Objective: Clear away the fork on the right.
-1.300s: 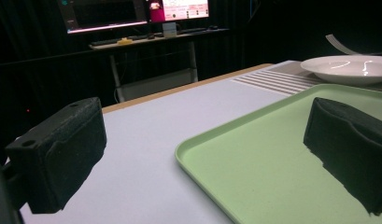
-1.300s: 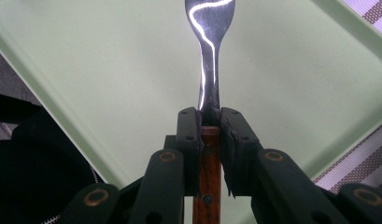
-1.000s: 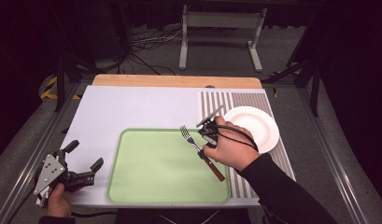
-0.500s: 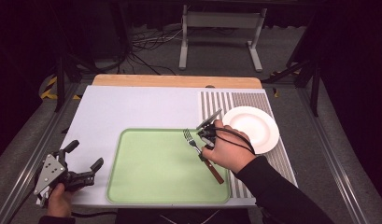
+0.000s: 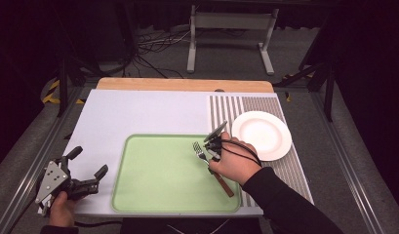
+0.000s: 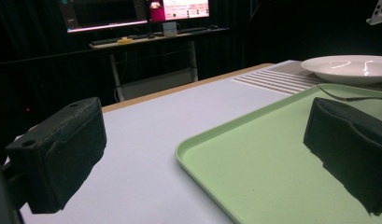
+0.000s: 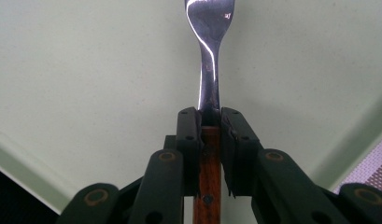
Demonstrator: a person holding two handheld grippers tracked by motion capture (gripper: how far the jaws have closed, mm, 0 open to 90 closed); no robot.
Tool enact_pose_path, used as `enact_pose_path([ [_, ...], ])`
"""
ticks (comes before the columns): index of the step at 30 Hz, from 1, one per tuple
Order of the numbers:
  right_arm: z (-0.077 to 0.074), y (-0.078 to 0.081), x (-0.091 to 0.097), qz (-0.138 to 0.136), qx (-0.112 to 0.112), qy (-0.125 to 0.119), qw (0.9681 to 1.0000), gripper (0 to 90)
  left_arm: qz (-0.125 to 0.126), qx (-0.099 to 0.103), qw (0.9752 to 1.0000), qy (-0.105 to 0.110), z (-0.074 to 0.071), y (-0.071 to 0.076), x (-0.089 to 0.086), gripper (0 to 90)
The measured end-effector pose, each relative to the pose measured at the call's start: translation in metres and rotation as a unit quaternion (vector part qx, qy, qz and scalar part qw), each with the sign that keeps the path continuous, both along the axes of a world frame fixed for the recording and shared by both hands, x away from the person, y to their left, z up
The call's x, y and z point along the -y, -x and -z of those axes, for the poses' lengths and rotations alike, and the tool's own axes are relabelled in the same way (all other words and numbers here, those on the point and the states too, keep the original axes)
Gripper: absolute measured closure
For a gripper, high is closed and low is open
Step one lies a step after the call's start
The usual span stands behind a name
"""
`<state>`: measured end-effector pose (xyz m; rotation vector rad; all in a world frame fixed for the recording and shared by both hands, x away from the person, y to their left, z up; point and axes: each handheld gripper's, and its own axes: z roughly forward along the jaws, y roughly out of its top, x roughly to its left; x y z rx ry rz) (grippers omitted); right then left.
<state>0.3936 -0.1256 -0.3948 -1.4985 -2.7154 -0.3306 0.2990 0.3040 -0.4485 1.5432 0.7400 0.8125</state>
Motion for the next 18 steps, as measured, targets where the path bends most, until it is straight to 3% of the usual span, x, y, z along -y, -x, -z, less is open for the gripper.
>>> enact_pose_path([
  [18, 0.015, 0.0, -0.001, 0.011, -0.022, 0.02, 0.9995, 77.9, 0.0, 0.0, 1.0, 0.0, 0.0, 0.0, 0.0, 0.0],
])
